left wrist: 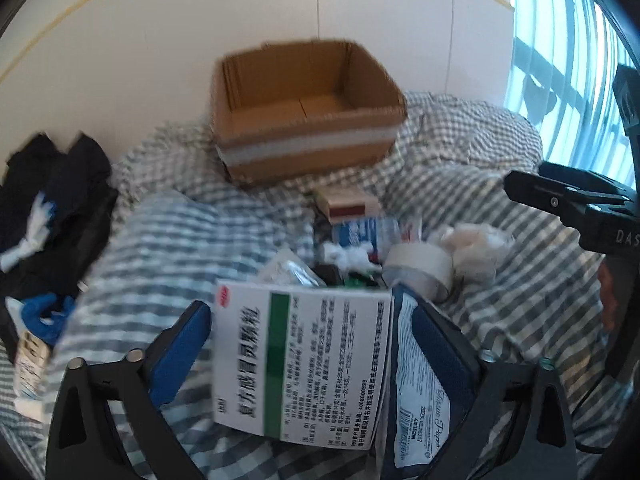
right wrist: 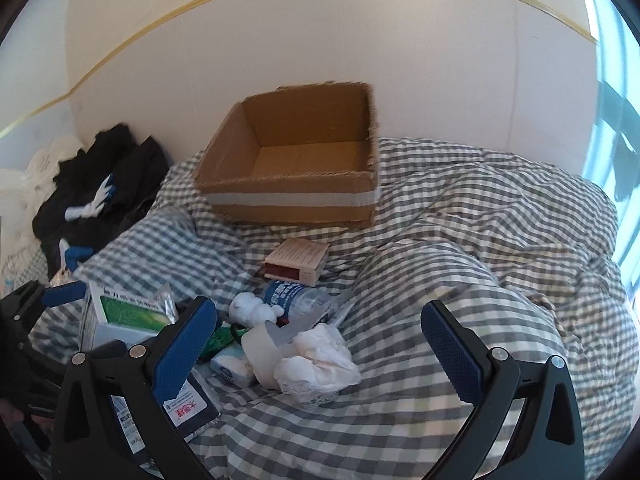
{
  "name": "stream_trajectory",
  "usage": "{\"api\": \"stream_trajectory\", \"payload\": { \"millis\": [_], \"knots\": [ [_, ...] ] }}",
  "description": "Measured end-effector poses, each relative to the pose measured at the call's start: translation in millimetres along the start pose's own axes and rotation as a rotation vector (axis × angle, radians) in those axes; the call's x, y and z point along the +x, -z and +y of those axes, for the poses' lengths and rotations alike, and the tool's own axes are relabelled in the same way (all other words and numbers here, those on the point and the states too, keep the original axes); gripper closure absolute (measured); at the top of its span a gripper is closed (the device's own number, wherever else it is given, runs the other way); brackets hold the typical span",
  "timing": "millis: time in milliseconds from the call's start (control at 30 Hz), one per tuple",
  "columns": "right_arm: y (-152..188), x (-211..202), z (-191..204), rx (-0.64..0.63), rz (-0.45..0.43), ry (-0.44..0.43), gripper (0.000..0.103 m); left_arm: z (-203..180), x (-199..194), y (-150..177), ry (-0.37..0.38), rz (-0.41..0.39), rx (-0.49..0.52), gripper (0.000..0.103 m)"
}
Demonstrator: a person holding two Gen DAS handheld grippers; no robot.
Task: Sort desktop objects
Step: 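Grasp the white-green medicine box with left tool while right tool grasps the tape roll, then carry both items over the cardboard box and open both tools to drop them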
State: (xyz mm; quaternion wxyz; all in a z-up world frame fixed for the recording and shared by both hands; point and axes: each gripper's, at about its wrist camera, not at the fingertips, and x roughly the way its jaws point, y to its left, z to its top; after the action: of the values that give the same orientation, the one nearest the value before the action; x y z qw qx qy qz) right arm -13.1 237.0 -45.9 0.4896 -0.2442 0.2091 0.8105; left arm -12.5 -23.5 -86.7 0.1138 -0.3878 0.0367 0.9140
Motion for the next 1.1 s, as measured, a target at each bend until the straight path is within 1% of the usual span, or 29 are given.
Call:
{"api": "stream_trajectory", "payload": {
  "millis": [33,100,167,200,233,267,300,400,467,533,567,600,633,667,700,733,833,900,933,967,1033,1100],
  "knots": [
    [0,6,5,-0.015,0.008,-0.034,0.000,2,4,2,0.010,0.015,-0.023,0.016],
    [2,20,16,-0.039,0.047,-0.083,0.000,9,9,4,0.018,0.031,-0.065,0.016],
    [6,35,28,-0.100,0.085,-0.099,0.007,15,6,4,0.033,0.025,-0.080,0.022],
    [7,44,33,-0.132,0.113,-0.104,0.015,19,4,3,0.042,0.022,-0.093,0.022],
    [9,53,36,-0.153,0.137,-0.103,0.025,24,2,1,0.053,0.020,-0.113,0.023],
    [12,58,38,-0.167,0.148,-0.100,0.029,26,1,0,0.062,0.021,-0.125,0.023],
    [14,66,42,-0.194,0.169,-0.091,0.034,31,0,-2,0.071,0.019,-0.140,0.023],
    [19,85,48,-0.236,0.227,-0.085,0.036,35,0,-6,0.085,0.019,-0.148,0.023],
    [24,98,49,-0.255,0.271,-0.076,0.042,37,3,-8,0.097,0.019,-0.147,0.023],
    [28,110,48,-0.267,0.315,-0.066,0.055,38,8,-10,0.096,0.031,-0.145,0.022],
    [30,115,48,-0.269,0.333,-0.059,0.059,39,11,-10,0.095,0.039,-0.145,0.021],
    [31,118,47,-0.268,0.345,-0.058,0.067,40,14,-10,0.095,0.048,-0.149,0.020],
    [32,120,46,-0.268,0.356,-0.062,0.071,42,15,-10,0.097,0.051,-0.157,0.019],
    [33,122,46,-0.269,0.363,-0.062,0.071,43,16,-11,0.103,0.053,-0.166,0.019],
    [33,122,46,-0.248,0.360,-0.037,0.071,46,16,-11,0.112,0.054,-0.180,0.019],
    [33,120,46,-0.251,0.354,-0.034,0.072,48,14,-12,0.123,0.053,-0.190,0.018],
    [29,115,41,-0.220,0.329,-0.029,0.073,54,12,-13,0.134,0.051,-0.213,0.011],
    [24,106,35,-0.180,0.298,-0.037,0.074,56,13,-13,0.131,0.042,-0.209,0.011],
    [21,103,34,-0.169,0.284,-0.042,0.074,56,15,-12,0.144,0.043,-0.207,0.011],
    [19,99,34,-0.158,0.269,-0.043,0.074,56,18,-11,0.158,0.050,-0.209,0.015],
    [14,90,33,-0.152,0.243,-0.042,0.074,56,25,-9,0.147,0.074,-0.215,0.025],
    [10,84,33,-0.152,0.225,-0.038,0.074,54,28,-7,0.128,0.074,-0.223,0.025]
  ]
}}
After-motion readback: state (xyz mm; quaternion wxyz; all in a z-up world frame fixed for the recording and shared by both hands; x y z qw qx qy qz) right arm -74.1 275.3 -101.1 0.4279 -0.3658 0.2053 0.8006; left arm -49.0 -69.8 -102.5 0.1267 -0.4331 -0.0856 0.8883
